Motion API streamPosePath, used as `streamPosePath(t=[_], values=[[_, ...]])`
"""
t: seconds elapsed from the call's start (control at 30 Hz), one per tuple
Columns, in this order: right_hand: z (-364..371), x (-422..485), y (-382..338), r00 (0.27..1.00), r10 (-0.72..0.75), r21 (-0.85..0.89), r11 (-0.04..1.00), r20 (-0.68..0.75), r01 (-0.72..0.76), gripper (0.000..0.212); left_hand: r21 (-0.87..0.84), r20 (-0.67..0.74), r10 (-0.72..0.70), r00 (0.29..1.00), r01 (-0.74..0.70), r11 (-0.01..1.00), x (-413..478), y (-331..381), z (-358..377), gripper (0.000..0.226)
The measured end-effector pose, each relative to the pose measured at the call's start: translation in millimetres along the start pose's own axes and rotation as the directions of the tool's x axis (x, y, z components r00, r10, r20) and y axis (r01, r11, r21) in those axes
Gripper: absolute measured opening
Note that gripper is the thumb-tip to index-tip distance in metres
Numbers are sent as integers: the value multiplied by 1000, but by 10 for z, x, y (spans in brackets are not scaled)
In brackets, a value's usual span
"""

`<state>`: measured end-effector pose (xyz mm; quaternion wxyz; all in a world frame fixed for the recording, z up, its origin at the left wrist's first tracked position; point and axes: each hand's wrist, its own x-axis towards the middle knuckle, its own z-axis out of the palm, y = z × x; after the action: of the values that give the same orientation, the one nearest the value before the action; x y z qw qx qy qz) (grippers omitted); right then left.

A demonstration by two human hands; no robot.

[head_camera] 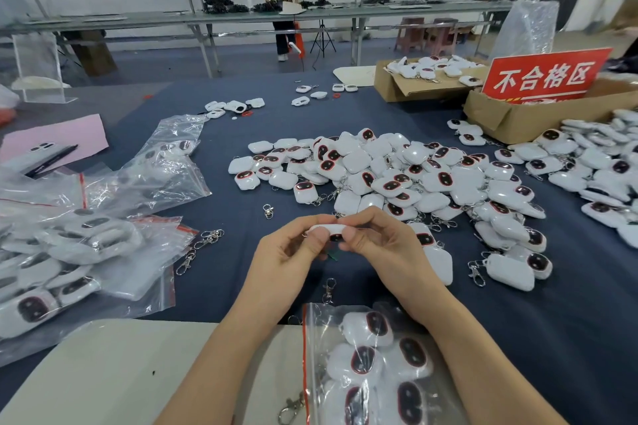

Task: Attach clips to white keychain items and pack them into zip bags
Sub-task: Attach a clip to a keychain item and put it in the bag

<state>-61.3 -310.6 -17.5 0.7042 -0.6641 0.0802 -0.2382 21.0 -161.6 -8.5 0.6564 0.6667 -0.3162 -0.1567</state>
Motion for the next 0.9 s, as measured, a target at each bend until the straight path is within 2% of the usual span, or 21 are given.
streamPosePath(t=[0.13, 0.27, 0.33, 0.47, 0.57, 0.7, 0.9], values=[[-22, -7, -21, 999, 35, -37, 999, -4, -35, 18, 4, 15, -58, 998, 58, 998, 20, -30, -19, 24], [-15, 14, -15, 996, 88, -26, 996, -35, -89, 23, 74, 72, -45, 996, 39, 996, 16, -72, -57, 50], [-9, 29, -5, 993, 110, -21, 994, -42, -111, 28, 76, 77, -35, 996, 29, 997, 17, -81, -52, 55], [-11, 28, -2, 993, 114, -53, 992, -32, -115, 26, 58, -31, -66, 997, 68, 996, 41, -108, -40, 29], [-27, 18, -3, 994, 106, -72, 992, -22, -107, 22, 33, -30, -80, 996, 81, 996, 45, -105, -31, 18], [-31, 10, -1, 995, 95, -27, 995, -14, -95, 14, 11, -17, -66, 998, 66, 998, 42, -103, -49, 17], [-37, 9, -8, 997, 77, -48, 996, -9, -77, 11, 2, -24, -56, 998, 56, 998, 36, -89, -46, 16]])
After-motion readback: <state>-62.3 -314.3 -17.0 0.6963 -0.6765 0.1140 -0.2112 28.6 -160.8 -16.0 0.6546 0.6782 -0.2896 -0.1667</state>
